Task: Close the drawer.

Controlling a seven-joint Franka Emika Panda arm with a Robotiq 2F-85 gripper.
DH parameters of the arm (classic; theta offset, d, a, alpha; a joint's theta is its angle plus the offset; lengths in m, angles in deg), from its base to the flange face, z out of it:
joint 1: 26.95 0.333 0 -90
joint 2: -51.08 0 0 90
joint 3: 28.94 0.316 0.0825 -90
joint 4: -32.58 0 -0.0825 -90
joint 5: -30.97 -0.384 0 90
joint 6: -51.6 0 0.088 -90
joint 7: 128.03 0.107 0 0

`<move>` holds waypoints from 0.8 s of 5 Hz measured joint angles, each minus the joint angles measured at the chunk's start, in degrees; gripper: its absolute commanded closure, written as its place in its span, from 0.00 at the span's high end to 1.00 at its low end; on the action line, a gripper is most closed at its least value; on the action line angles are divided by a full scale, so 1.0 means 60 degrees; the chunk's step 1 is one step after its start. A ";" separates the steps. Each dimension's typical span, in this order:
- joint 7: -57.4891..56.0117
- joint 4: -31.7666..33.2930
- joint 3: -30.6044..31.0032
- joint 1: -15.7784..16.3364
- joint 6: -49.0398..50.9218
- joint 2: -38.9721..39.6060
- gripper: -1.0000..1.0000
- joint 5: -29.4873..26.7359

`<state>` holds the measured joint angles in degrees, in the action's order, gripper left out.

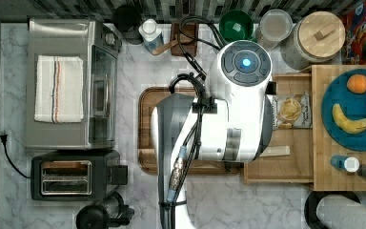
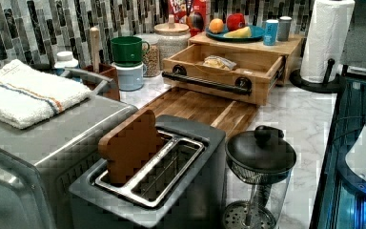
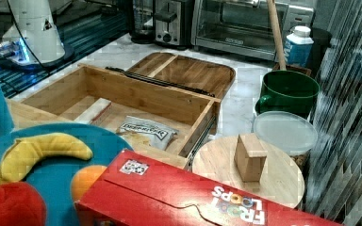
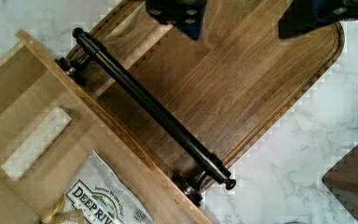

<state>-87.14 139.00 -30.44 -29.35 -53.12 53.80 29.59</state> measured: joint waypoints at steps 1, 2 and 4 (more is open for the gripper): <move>-0.0003 0.0019 0.0000 -0.0066 -0.0149 0.0016 0.00 0.0002; -0.0003 0.0037 -0.0081 -0.0082 -0.0142 0.0029 1.00 -0.0013; -0.1265 0.1007 -0.0022 0.0123 -0.1818 -0.0146 1.00 0.0215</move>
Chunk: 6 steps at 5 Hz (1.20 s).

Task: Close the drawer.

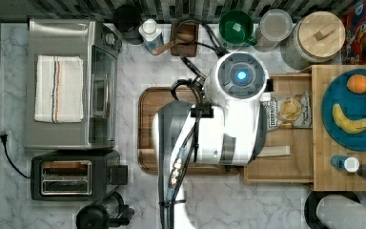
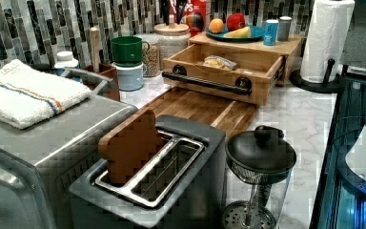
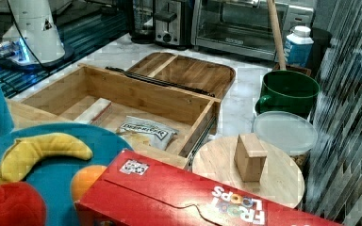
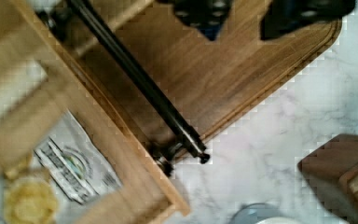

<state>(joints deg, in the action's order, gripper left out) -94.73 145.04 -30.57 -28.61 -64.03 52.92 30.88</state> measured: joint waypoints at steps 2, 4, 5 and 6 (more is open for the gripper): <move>-0.2363 0.0821 0.0538 0.0139 0.0203 0.0119 0.00 0.0020; -0.3524 0.0783 0.1163 0.0157 0.0168 0.0849 0.00 0.0032; -0.4247 0.1156 0.1235 0.0174 -0.1371 0.1053 0.00 0.0211; -0.4559 0.1567 0.1223 0.0140 -0.2639 0.1059 0.00 0.0571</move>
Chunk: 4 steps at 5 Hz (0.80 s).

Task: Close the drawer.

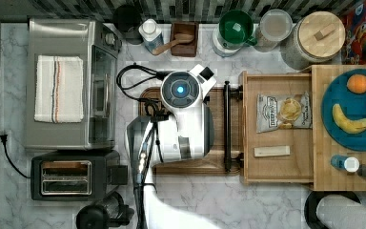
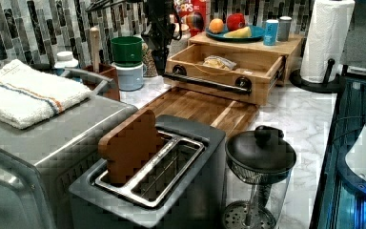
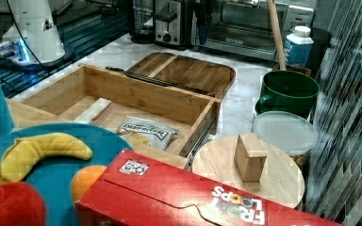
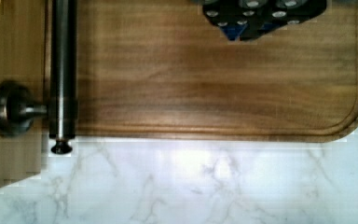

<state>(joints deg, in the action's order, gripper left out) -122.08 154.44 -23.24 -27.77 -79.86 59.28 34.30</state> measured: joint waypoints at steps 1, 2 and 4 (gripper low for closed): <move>-0.0331 0.0187 -0.0002 -0.0026 -0.0107 0.0007 0.00 0.0022; -0.0895 0.0410 -0.0002 -0.0121 -0.0578 0.0042 0.00 -0.0153; -0.1282 0.0746 -0.0147 -0.0352 -0.1161 0.0514 0.00 -0.0179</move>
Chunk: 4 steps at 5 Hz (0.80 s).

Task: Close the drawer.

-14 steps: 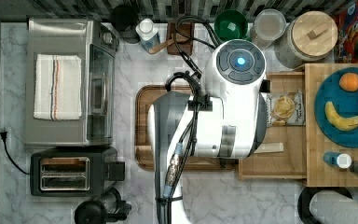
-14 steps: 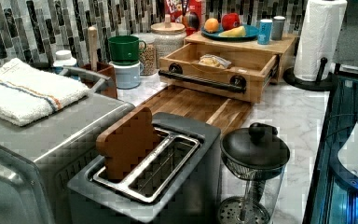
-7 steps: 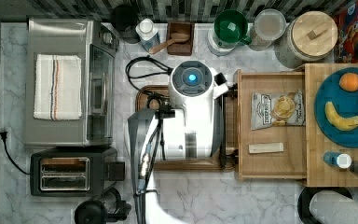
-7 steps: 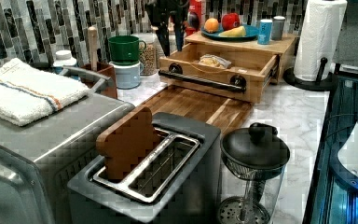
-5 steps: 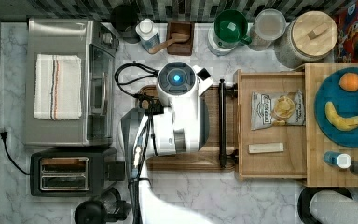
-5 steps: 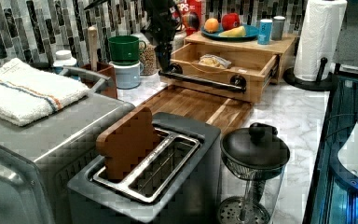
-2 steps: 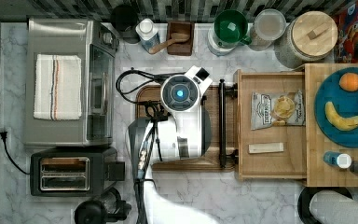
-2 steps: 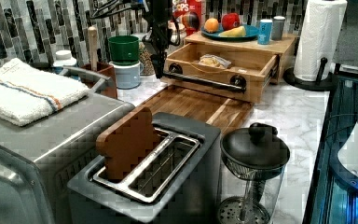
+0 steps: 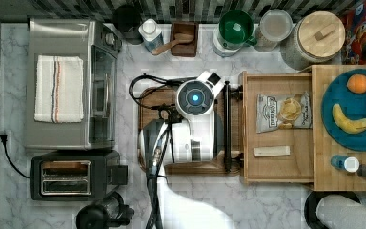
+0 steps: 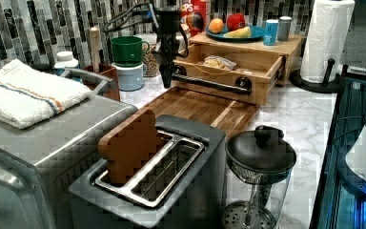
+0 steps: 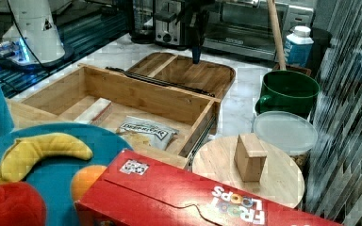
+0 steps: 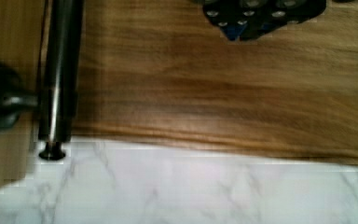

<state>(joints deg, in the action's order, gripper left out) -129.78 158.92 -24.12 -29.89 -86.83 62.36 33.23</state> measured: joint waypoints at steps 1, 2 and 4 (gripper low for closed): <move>-0.0005 0.0429 0.0065 -0.0271 -0.0317 0.0073 0.00 0.0007; -0.0653 0.0727 0.0064 -0.0589 -0.0154 0.0073 0.00 0.0029; -0.1907 0.0933 -0.0371 -0.1092 -0.0200 0.0141 0.00 0.0005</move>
<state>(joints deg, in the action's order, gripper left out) -141.22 164.52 -26.35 -36.44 -88.03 63.21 33.26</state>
